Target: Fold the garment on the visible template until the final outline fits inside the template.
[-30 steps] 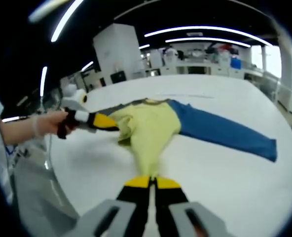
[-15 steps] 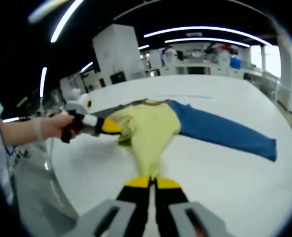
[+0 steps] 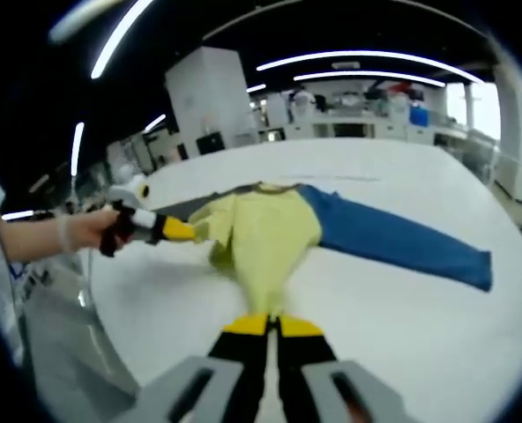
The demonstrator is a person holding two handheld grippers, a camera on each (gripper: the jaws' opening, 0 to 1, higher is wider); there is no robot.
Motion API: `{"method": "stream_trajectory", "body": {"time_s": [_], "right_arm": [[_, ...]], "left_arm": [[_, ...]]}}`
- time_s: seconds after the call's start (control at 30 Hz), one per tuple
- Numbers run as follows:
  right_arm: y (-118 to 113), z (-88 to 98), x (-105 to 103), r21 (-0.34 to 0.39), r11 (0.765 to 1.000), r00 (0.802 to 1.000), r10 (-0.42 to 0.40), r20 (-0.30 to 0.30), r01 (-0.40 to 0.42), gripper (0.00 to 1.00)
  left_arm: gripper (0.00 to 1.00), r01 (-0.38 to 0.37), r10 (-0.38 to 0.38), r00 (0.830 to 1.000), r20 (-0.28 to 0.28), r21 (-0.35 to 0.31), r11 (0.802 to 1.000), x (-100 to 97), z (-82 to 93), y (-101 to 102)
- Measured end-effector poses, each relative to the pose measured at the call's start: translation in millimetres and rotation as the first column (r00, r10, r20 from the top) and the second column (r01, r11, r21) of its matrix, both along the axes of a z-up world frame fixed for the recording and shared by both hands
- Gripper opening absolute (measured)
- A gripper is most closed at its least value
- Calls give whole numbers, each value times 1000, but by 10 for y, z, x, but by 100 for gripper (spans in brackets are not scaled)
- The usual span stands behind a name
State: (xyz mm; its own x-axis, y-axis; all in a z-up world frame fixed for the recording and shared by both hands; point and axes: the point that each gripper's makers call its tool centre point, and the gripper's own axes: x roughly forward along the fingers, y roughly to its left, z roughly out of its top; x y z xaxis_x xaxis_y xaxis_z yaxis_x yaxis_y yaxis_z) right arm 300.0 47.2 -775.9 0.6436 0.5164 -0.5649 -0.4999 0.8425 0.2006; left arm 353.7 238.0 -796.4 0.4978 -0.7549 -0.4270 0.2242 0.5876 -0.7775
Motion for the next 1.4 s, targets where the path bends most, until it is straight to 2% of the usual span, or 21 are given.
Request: {"method": "stream_trajectory", "body": {"time_s": [0.1, 0.2, 0.23, 0.37, 0.67, 0.8, 1.03, 1.27, 1.4], "right_arm": [[-6, 17, 17, 0, 1000, 1000, -3, 7, 3, 0], [-2, 69, 14, 8, 1000, 1000, -1, 16, 1, 0], [7, 104, 4, 3, 1000, 999, 17, 33, -17, 0], [-16, 137, -15, 2, 1000, 999, 18, 35, -18, 0], [-98, 145, -119, 18, 1000, 1000, -1, 19, 0, 0], [-120, 134, -183, 22, 1000, 1000, -5, 6, 5, 0], [-128, 62, -337, 28, 1000, 1000, -7, -27, 8, 0], [-116, -81, -496, 35, 999, 996, -9, -83, 12, 0], [-113, -212, -561, 37, 999, 992, -11, -125, 16, 0]], "left_arm": [[0, -3, 3, 1000, -29, -25, 1000, -83, 51, 47], [0, 13, -13, 1000, -24, 6, 1000, -172, 84, 141], [0, 28, -27, 999, -17, 31, 999, -218, 84, 203], [0, 33, -32, 999, -26, 59, 998, -385, 102, 433], [0, -44, 51, 997, -53, 126, 991, -752, 86, 1030], [0, -80, 89, 994, -65, 134, 988, -902, 62, 1240], [0, -100, 115, 989, -95, 149, 984, -1095, 20, 1413], [0, -92, 117, 987, -113, 208, 974, -1240, -57, 1519], [0, -80, 119, 979, -164, 227, 971, -1333, -188, 1572]]}}
